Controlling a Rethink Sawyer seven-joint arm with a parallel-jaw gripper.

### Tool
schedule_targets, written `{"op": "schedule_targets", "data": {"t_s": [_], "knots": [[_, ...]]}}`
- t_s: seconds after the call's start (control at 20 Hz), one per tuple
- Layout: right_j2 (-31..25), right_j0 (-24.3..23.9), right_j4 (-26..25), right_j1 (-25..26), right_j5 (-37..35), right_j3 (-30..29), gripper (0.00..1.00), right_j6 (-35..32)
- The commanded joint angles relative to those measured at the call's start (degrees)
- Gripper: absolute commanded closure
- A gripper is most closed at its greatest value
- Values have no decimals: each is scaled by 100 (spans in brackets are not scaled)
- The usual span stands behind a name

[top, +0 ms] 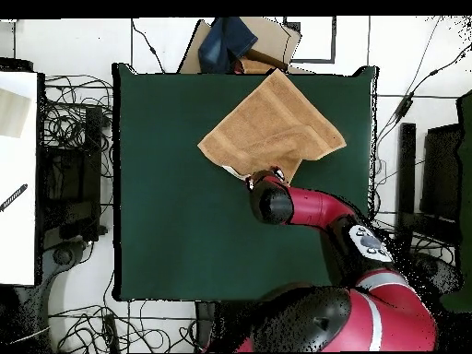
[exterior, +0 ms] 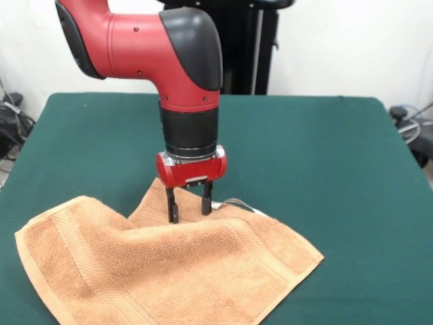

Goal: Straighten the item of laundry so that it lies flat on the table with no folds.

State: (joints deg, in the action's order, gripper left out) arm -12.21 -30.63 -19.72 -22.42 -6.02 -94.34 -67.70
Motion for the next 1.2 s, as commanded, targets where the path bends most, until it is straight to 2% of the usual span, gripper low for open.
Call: {"op": "schedule_targets", "data": {"t_s": [0.05,0.1,0.25,0.85,1.0,1.15,1.2], "knots": [[-259,-354,94,917,525,267,0,-1154],[-343,-431,12,937,616,248,100,-1112],[-530,-613,-130,991,837,161,100,-1079],[-146,-199,181,760,721,25,100,-1407],[-3,-92,258,246,689,-492,100,-1622],[59,-95,419,-456,457,-1387,100,-1888],[53,-118,433,-542,487,-1556,100,-1917]]}}
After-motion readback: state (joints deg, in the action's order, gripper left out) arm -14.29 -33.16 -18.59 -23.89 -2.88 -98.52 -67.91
